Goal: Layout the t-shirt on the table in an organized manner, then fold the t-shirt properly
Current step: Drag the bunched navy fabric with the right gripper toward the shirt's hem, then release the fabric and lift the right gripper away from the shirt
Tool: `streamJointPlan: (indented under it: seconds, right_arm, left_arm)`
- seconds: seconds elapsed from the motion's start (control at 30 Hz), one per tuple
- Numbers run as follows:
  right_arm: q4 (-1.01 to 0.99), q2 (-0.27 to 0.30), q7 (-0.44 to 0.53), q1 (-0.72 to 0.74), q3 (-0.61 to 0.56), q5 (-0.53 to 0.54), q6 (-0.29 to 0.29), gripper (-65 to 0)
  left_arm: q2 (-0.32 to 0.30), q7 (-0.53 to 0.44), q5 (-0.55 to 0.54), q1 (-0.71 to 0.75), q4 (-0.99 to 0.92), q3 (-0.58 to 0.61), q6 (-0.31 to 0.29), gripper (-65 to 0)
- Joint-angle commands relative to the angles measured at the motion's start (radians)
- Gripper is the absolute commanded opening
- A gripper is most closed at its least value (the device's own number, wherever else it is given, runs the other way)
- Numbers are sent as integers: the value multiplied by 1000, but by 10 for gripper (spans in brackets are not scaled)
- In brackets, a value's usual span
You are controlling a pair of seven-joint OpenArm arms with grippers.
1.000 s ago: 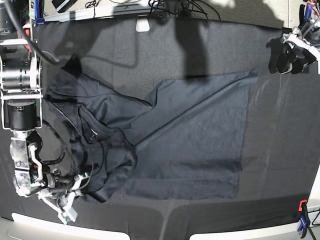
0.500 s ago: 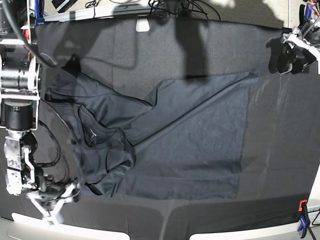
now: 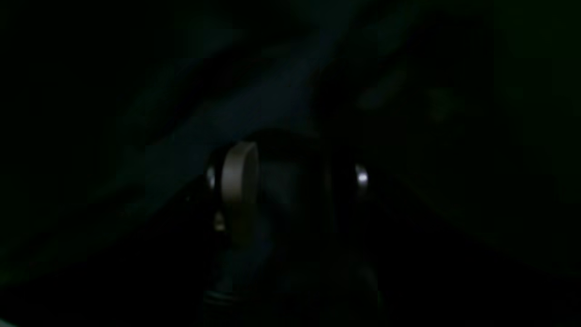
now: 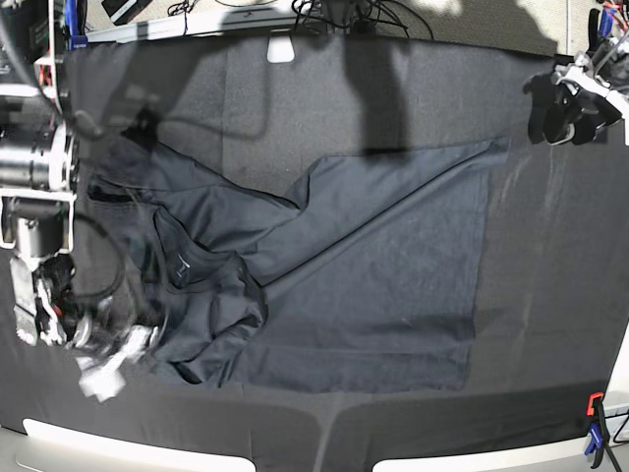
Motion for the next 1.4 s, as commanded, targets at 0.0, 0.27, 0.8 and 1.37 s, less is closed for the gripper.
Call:
streamJointPlan:
  seconds: [0.0,0.27,0.8,1.37]
  right_arm:
    - [27,18,-20,47,5,61,16,-390]
    - [70,157,-210,47,5,269,16,-451]
    - [82,467,-323,-66,5,579,16,-451]
    - [115,454,-333,-78,158,575,16,-451]
  left_arm:
    - [-11,-27,-23,3,16,-5,-6,-354]
    - [-11,-247,112,-19,16,-5,122,-354]
    - [-11,-130,189,-187,-176,259,247,-354]
    - [-6,21,68,-216,-289,279,134,-390]
